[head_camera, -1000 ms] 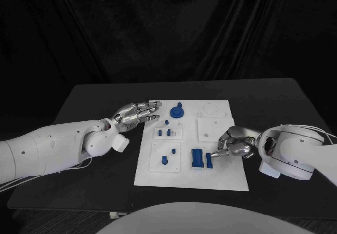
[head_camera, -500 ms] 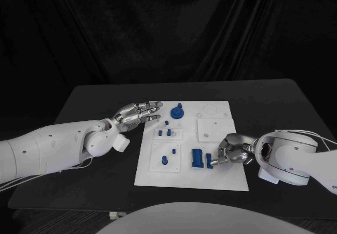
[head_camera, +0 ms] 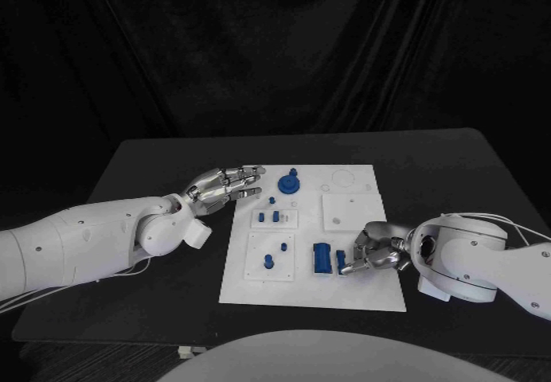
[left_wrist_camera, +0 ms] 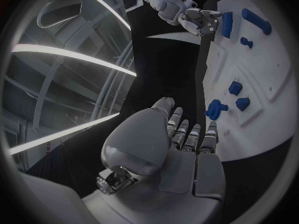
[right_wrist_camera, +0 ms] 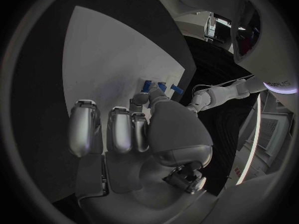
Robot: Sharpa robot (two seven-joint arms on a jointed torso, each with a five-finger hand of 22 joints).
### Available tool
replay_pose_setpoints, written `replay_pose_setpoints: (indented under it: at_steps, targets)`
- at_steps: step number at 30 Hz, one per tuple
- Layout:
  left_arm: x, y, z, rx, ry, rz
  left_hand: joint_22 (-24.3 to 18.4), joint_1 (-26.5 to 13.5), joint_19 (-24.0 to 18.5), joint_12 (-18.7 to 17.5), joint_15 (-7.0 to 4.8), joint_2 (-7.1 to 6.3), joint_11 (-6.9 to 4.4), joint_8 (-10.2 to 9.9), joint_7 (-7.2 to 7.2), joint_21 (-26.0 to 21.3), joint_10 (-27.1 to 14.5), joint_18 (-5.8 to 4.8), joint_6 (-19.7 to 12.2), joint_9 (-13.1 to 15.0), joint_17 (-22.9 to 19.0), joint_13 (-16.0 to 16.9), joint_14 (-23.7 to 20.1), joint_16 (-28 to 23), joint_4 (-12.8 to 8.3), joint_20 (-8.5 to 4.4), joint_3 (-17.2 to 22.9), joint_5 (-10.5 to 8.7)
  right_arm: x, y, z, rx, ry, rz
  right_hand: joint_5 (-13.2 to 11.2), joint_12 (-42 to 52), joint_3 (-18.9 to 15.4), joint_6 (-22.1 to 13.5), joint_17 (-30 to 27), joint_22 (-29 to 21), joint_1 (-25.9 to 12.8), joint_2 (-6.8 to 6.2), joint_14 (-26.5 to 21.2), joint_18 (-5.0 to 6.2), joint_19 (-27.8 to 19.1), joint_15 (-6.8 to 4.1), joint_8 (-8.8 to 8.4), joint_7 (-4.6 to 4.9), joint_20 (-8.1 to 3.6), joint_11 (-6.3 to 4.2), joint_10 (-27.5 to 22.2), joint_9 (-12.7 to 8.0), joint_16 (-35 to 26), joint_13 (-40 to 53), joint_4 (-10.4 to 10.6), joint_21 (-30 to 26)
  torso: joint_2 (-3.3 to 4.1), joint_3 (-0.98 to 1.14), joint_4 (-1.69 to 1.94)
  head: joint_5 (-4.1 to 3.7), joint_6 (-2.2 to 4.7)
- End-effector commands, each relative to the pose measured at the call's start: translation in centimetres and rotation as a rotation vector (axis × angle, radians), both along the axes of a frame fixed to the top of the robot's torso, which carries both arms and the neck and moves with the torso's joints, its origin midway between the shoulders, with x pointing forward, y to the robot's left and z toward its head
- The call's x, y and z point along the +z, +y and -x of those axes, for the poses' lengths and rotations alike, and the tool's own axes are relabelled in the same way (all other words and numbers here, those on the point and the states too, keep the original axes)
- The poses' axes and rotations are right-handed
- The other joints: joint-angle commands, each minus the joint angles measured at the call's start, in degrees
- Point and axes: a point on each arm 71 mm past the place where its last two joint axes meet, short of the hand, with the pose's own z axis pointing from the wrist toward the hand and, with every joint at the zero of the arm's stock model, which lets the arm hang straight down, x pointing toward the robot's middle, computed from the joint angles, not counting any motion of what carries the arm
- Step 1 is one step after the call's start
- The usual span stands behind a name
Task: Assemble the parts on the task board
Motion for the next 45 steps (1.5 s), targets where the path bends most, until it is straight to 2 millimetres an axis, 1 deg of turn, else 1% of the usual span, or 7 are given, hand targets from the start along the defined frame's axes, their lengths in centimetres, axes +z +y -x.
replay_pose_setpoints:
  at_steps: [1, 21, 35, 39, 41, 44, 45]
  targets:
    - [0.1, -0.1, 0.1, -0.003, -0.009, 0.018, -0.09, -0.47, 0.14, 0.26, 0.02, 0.06, 0.08, 0.33, -0.07, 0.33, 0.22, 1.07, 0.27, 0.05, 0.07, 0.05, 0.24, 0.35, 0.13, 0.15, 0.33, 0.36, -0.3, 0.0, 0.1, -0.008, 0.007, 0.03, 0.18, 0.15, -0.34, 0.14, -0.2, 10.82, -0.28, 0.0, 2.75, -0.36, 1.15, -0.39, 0.1, -0.07, -0.38, -0.4, 5.85, 0.1, -0.26, 15.06, -0.06, -0.38, -0.14, 0.01, 0.04, -0.05, -0.01]
    - [0.0, -0.1, 0.0, -0.004, -0.008, 0.019, -0.09, -0.47, 0.14, 0.26, 0.02, 0.06, 0.08, 0.33, -0.07, 0.33, 0.22, 1.07, 0.27, 0.05, 0.07, 0.05, 0.24, 0.35, 0.13, 0.15, 0.33, 0.36, -0.3, -0.1, -0.2, -0.042, -0.024, 0.009, 0.92, 0.15, 0.85, 0.0, -0.39, 10.79, 3.13, 1.69, 2.74, -0.34, 1.15, -0.6, 0.28, -0.3, -0.57, -0.59, 5.85, 2.12, -0.4, 15.06, -1.74, -0.54, -0.16, 0.0, 0.05, -0.13, -0.01]
    - [-0.1, 0.1, 0.2, 0.014, -0.017, 0.019, -0.19, -0.57, 0.05, 0.25, 0.01, -0.02, 0.12, 0.36, -0.04, 0.29, 0.23, 1.07, 0.3, 0.04, 0.05, 0.04, 0.17, 0.32, 0.05, 0.15, 0.65, 0.4, 2.0, -1.3, -0.8, -0.143, -0.165, -0.168, -2.12, 0.15, -2.62, -0.53, -1.21, 10.66, -1.15, 0.15, 2.62, -0.25, 1.01, -0.6, -2.0, -0.36, -0.59, -0.64, 5.85, 2.12, -0.82, 15.06, 2.32, -1.06, -0.41, 0.02, -0.04, -0.5, -0.01]
    - [0.1, 0.4, 0.3, 0.038, -0.042, 0.023, -0.22, -0.59, 0.02, 0.36, -0.13, -0.33, 0.08, 0.5, -0.08, 0.27, 0.4, 1.08, 0.63, 0.08, 0.06, 0.07, 0.19, 0.34, -0.13, 0.05, 0.8, 0.49, 4.1, -2.5, -2.1, -0.249, -0.232, -0.289, -0.81, 0.15, -2.8, -3.04, -5.54, 9.76, -2.63, 1.81, 1.72, 0.37, 0.0, -0.57, -7.6, -0.4, -0.61, -0.72, 5.85, -0.85, -3.02, 15.06, 4.74, -4.04, -0.84, 0.02, -0.05, -0.43, -0.01]
    - [0.3, 0.5, 0.3, 0.049, -0.059, 0.03, -0.25, -1.05, 0.0, 0.46, -0.35, -0.74, 0.01, 0.68, -0.12, 0.27, 0.59, 1.15, 1.04, 0.12, 0.07, 0.09, 0.23, 0.38, 0.11, -0.21, 0.75, 0.23, 5.0, -3.2, -2.7, -0.298, -0.261, -0.366, 5.24, -1.02, -2.85, -2.76, -10.83, 8.4, -4.84, 4.3, 0.65, 1.09, -1.47, -0.6, -11.65, -0.18, -0.23, -0.3, 4.83, -4.22, -6.2, 13.68, 8.27, -8.4, -1.08, -0.01, -0.06, -0.56, -0.01]
    - [0.5, 0.5, 0.3, 0.069, -0.093, 0.042, -0.67, -7.27, -0.34, 0.94, -1.19, -1.62, 0.1, 1.44, -0.21, 0.13, 1.63, 1.2, 2.73, 0.22, 0.08, 0.18, 0.36, 0.52, 11.57, -1.42, -4.61, -4.87, 6.1, -4.1, -3.3, -0.342, -0.3, -0.486, 9.25, -7.02, -2.14, -2.19, -24.09, 4.42, -4.63, 5.76, -2.16, 2.9, -5.15, 0.26, -16.05, 0.65, 0.46, 0.6, 0.35, -8.67, -15.37, 7.16, 10.93, -19.47, -1.25, -0.05, -0.04, -0.66, -0.01]
    - [0.7, 0.4, 0.3, 0.076, -0.108, 0.048, -0.82, -8.2, -0.49, 1.19, -1.47, -1.57, 0.2, 1.66, -0.1, 0.07, 2.13, 1.21, 3.18, 0.25, 0.09, 0.24, 0.39, 0.55, 11.8, -1.95, -5.88, -7.62, 6.4, -4.5, -3.5, -0.353, -0.314, -0.528, 9.45, -9.67, -2.0, -2.65, -29.4, 2.73, -5.14, 6.58, -3.57, 3.49, -6.59, 0.68, -17.79, 1.26, 0.82, 0.82, -1.51, -10.35, -19.36, 4.46, 11.37, -23.85, -1.42, -0.09, -0.02, -0.69, -0.01]
